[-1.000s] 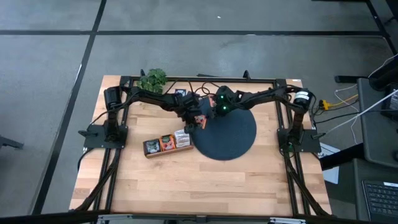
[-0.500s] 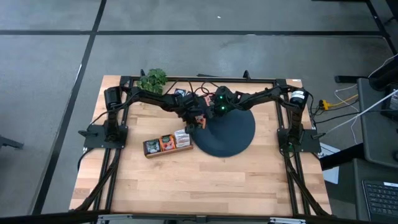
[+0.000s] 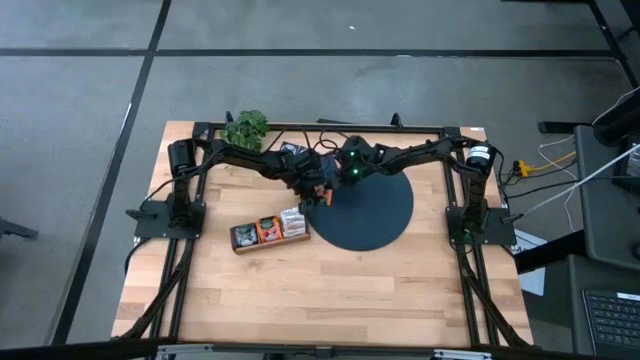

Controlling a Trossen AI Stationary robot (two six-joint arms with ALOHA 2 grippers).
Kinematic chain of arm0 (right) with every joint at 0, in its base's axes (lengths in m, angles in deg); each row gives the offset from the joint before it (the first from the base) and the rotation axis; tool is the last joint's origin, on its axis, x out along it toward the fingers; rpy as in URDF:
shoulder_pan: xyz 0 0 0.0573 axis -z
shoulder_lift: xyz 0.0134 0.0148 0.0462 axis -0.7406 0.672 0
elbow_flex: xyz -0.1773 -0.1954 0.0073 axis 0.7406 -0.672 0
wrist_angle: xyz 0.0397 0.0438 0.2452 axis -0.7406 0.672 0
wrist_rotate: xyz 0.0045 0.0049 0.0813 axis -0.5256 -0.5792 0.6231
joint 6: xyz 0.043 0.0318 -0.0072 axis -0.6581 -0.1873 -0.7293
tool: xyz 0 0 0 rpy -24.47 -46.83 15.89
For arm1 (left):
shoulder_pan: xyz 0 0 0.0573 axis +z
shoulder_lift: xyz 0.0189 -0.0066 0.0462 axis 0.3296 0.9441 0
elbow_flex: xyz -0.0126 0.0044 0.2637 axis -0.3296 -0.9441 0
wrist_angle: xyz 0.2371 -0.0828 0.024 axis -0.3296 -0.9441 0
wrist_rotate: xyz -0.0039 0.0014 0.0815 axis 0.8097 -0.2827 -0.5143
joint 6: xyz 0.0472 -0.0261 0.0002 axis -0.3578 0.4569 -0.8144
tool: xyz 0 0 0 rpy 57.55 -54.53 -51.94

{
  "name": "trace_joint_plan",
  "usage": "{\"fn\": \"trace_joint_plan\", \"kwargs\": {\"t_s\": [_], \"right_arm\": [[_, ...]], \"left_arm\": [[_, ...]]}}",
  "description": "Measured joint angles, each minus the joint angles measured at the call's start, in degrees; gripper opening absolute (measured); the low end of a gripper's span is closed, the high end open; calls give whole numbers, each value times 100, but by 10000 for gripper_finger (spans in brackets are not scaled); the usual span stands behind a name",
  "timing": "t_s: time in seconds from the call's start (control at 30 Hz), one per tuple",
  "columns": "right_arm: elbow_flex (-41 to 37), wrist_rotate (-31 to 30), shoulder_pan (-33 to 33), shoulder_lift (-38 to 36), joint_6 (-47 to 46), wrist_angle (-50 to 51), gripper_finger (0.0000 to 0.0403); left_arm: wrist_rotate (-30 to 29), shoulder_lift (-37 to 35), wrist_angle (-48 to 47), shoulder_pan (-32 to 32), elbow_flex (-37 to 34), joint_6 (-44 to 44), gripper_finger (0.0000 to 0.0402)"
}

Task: Pick & Place Tea
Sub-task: Put the orange tea bag into the middle section of the wooden organizer

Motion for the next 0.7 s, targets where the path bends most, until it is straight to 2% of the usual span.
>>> {"fn": "trace_joint_plan", "kwargs": {"t_s": [0.17, 0.43, 0.7], "right_arm": [[0, -5, -48, 0, 78, 223, 125], [0, 20, -111, -2, 200, 160, 14], [0, 50, -120, -9, 220, 133, 5]], "left_arm": [[-5, 0, 11, 2, 0, 33, 3], [-7, -15, 13, 2, -4, 121, 4], [-84, -340, -428, 47, -31, 345, 22]]}}
